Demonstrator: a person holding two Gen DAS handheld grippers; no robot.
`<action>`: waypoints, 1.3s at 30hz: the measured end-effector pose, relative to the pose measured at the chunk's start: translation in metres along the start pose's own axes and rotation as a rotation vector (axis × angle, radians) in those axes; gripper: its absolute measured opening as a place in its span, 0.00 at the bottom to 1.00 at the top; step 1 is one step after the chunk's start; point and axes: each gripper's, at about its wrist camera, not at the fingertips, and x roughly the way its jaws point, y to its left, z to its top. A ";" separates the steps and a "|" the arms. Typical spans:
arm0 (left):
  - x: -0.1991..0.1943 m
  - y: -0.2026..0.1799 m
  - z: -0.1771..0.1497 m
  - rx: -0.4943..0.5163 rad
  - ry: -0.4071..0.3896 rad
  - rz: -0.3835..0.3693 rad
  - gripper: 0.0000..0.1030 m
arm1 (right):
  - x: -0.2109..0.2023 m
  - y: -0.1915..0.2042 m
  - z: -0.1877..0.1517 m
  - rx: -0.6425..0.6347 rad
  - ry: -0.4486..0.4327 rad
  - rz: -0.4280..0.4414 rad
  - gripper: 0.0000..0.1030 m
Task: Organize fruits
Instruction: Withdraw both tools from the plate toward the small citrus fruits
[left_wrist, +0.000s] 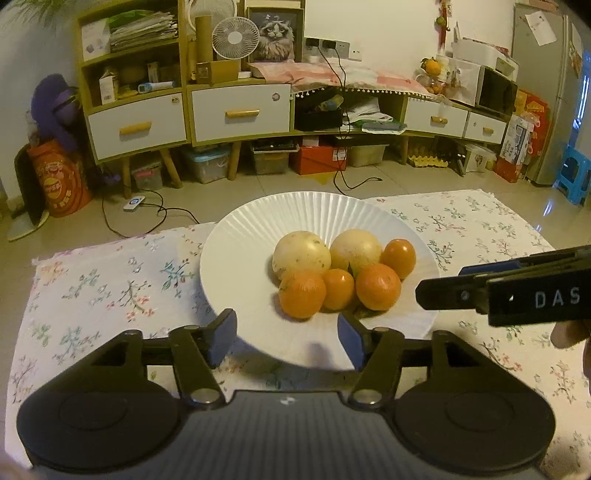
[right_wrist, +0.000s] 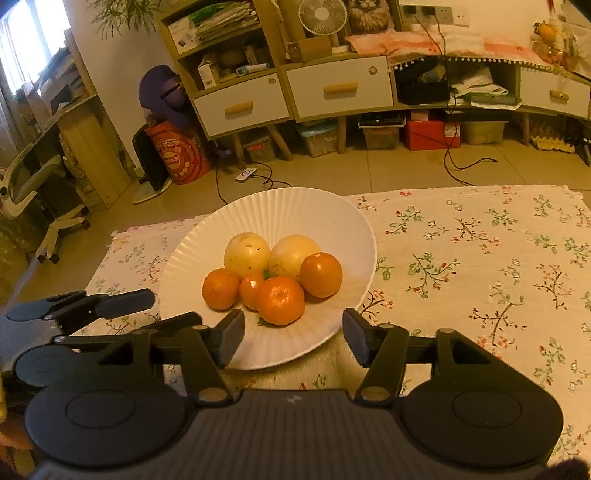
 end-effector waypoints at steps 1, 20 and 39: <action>-0.003 0.000 -0.001 0.001 -0.001 0.003 0.57 | -0.002 0.000 0.000 -0.004 0.003 0.004 0.59; -0.057 0.022 -0.037 -0.042 0.057 0.010 0.87 | -0.029 0.001 -0.025 -0.093 0.063 -0.005 0.89; -0.074 0.059 -0.071 -0.120 0.162 0.117 0.91 | -0.023 0.018 -0.046 -0.154 0.120 -0.008 0.92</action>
